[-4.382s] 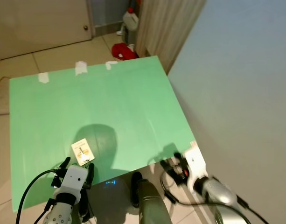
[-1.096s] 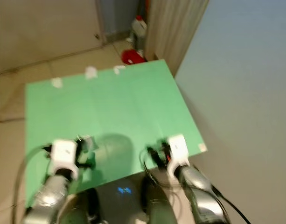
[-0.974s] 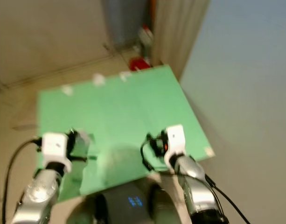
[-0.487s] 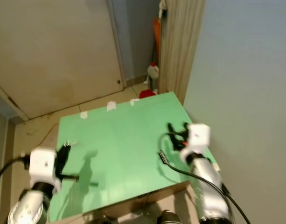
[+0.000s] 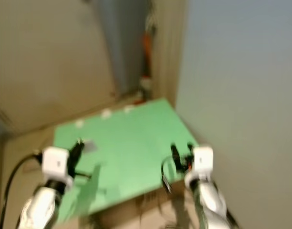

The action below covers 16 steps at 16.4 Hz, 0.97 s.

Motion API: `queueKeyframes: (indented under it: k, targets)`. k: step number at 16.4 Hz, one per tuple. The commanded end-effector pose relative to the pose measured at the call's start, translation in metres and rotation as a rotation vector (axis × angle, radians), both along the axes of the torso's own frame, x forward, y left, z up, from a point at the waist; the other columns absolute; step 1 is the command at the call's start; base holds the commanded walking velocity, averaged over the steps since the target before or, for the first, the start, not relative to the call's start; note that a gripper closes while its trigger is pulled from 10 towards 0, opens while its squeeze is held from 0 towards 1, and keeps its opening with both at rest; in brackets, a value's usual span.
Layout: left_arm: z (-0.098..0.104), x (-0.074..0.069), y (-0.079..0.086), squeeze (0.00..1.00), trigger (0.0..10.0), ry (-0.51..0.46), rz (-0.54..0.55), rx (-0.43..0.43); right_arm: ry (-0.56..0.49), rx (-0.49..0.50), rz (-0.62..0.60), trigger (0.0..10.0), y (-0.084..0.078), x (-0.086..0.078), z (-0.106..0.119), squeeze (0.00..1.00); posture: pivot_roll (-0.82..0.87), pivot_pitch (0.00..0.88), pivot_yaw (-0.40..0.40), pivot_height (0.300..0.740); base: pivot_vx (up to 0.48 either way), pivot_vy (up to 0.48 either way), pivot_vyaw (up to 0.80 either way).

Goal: Hang keys on a hook

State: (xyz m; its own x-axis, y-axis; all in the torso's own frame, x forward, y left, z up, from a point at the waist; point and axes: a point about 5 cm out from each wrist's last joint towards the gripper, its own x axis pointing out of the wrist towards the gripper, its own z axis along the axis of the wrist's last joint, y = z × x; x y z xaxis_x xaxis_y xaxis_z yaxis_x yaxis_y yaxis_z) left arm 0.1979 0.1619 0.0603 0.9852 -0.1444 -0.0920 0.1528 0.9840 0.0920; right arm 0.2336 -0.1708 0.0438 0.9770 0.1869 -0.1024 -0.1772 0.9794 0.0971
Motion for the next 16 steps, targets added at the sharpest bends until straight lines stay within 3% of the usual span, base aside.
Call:
queueKeyframes:
  k: [1, 5, 7, 11, 16]
  targets:
    - [0.0, -0.001, 0.006, 0.0, 0.0, -0.018, -0.009, 0.03, -0.047, 0.015, 0.005, 10.0, 0.004, 0.004, 0.006, 0.0, -0.19, 0.0, 0.109, 0.74, 0.0, 0.0, 0.0]
    - [-0.001, 0.008, 0.013, 0.0, 0.0, -0.061, 0.004, 0.069, -0.078, -0.007, 0.028, 10.0, 0.01, 0.009, 0.008, 0.0, -0.18, 0.0, 0.118, 0.74, 0.0, 0.0, 0.0]
    - [-0.007, 0.005, 0.016, 0.0, 0.0, -0.079, 0.003, 0.125, -0.109, -0.021, 0.007, 10.0, 0.009, 0.012, 0.006, 0.0, -0.18, 0.0, 0.123, 0.74, 0.0, 0.0, 0.0]
    - [-0.017, 0.012, 0.012, 0.0, 0.0, -0.038, 0.026, 0.062, -0.054, -0.037, 0.027, 10.0, 0.013, 0.009, -0.005, 0.0, -0.18, 0.0, 0.121, 0.74, 0.0, 0.0, 0.0]
    - [-0.015, 0.016, 0.008, 0.0, 0.0, -0.054, -0.005, 0.061, -0.046, -0.047, 0.027, 10.0, 0.016, 0.015, -0.006, 0.0, -0.2, 0.0, 0.125, 0.74, 0.0, 0.0, 0.0]
